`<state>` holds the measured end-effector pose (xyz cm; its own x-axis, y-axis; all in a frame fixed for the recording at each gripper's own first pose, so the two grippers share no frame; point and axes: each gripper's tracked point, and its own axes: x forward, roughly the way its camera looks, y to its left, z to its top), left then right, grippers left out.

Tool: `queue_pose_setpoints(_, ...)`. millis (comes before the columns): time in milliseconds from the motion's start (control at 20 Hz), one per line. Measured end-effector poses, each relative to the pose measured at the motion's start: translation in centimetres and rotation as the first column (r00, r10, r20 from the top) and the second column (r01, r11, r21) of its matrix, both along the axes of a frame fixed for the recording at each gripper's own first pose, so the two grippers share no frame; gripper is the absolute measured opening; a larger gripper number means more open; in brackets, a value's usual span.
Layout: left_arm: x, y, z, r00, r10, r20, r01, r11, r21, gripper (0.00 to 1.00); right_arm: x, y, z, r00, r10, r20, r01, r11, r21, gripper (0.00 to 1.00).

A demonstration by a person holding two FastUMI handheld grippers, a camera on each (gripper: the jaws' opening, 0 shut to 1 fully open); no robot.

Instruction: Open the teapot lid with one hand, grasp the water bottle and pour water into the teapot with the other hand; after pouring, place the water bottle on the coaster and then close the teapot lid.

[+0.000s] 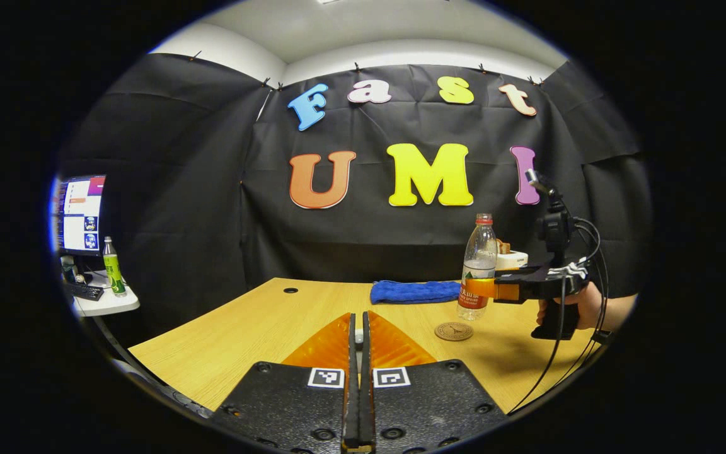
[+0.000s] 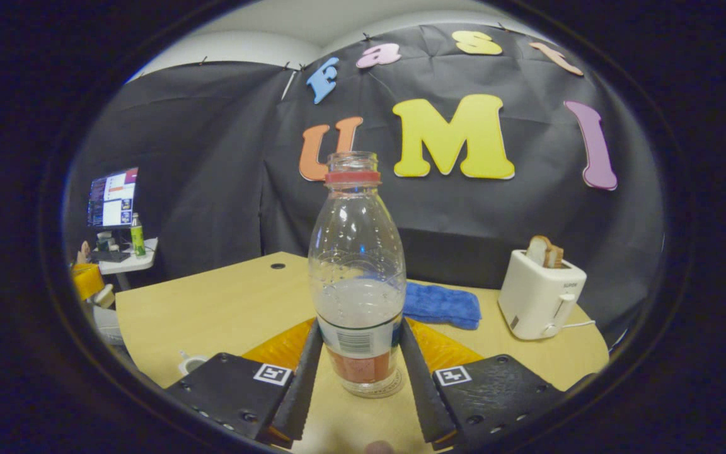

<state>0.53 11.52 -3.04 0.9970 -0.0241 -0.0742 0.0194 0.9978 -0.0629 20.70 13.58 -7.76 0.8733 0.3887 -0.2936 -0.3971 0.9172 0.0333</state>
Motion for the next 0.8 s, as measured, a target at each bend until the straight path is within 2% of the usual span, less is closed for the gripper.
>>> queue_pose_setpoints(250, 0.4, 1.4, -1.0, 0.999, 0.051, -0.018, -0.051, 0.999, 0.014, 0.03, 2.8, 0.2, -4.8, 0.998, -0.013, -0.065, 0.013, 1.000, 0.007, 0.68)
queue_pose_setpoints(500, 0.6, 1.9, -1.7, 0.997, 0.062, -0.036, -0.062, 0.998, 0.014, 0.03, 3.5, 0.3, -5.9, 0.998, -0.034, -0.057, 0.034, 0.999, 0.006, 0.69)
queue_pose_setpoints(700, 0.6, 2.1, -1.9, 0.997, 0.064, -0.041, -0.064, 0.998, 0.015, 0.03, 3.4, 0.3, -6.0, 0.998, -0.042, -0.051, 0.043, 0.999, 0.010, 0.74)
queue_pose_setpoints(800, 0.6, 2.0, -1.7, 0.997, 0.062, -0.038, -0.062, 0.998, 0.011, 0.03, 3.2, 0.4, -6.2, 0.998, -0.039, -0.057, 0.040, 0.999, 0.005, 0.82)
